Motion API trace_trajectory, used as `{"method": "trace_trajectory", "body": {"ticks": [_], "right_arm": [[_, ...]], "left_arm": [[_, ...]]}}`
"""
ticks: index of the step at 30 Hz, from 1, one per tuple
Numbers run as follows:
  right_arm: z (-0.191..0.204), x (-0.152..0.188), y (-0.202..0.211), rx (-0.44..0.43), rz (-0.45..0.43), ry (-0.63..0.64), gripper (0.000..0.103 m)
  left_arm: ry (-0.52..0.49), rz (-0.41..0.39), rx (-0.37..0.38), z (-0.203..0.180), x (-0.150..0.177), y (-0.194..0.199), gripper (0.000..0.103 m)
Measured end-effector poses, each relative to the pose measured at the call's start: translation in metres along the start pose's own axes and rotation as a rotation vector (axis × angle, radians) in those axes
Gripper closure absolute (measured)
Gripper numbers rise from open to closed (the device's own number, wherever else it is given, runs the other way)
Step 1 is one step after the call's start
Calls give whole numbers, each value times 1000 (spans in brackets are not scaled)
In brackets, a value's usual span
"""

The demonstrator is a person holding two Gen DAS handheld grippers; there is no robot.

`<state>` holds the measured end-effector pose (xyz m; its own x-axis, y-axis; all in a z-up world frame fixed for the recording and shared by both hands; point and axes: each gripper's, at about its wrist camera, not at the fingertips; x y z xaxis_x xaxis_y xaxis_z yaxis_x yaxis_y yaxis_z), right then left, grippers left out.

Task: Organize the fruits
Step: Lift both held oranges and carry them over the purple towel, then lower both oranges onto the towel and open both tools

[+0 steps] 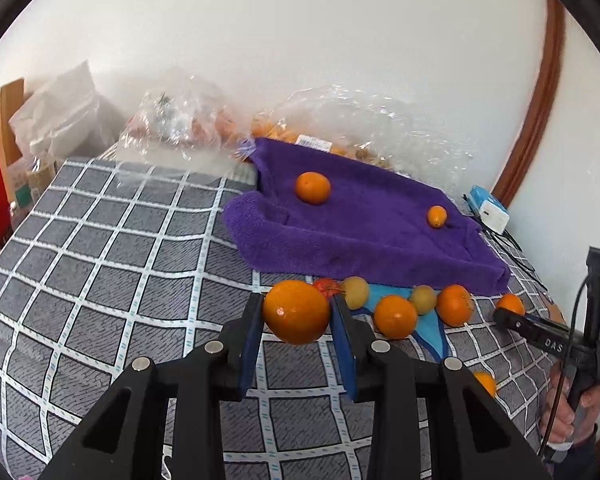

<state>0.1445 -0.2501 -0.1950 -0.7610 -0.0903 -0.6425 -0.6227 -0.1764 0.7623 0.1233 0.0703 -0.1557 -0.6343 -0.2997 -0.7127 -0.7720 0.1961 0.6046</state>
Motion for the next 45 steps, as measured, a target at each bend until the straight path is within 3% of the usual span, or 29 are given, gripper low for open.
{"method": "trace_trajectory", "body": {"ticks": [9,15,26,37,45], "right_arm": [[8,-20,23,10,-41,26,61],[13,-65,43,22,-127,46,61],[10,-123,23,45,-171,29,61],[-2,-105,-40,17,-86,-5,61],[-18,-104,-47,61,-83,-37,61]], "left_arm": [[7,-3,8,-11,-19,14,71],[-44,-92,-14,-37,-58,30,71],[-16,-113,-33,-64,-110,-15,71],[38,-15,-61,-40,-89,-86,71],[67,-31,-69,-26,-90,-88,71]]}}
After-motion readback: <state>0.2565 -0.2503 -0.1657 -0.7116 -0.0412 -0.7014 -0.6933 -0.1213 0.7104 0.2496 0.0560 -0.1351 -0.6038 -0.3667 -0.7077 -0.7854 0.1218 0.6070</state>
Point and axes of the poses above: each gripper's, at about its wrist camera, not at the fingertips, and y roughly against the way its jaws point, z to its left, x to its underside, and after that the axes turned 7 degrees about y, right-handed
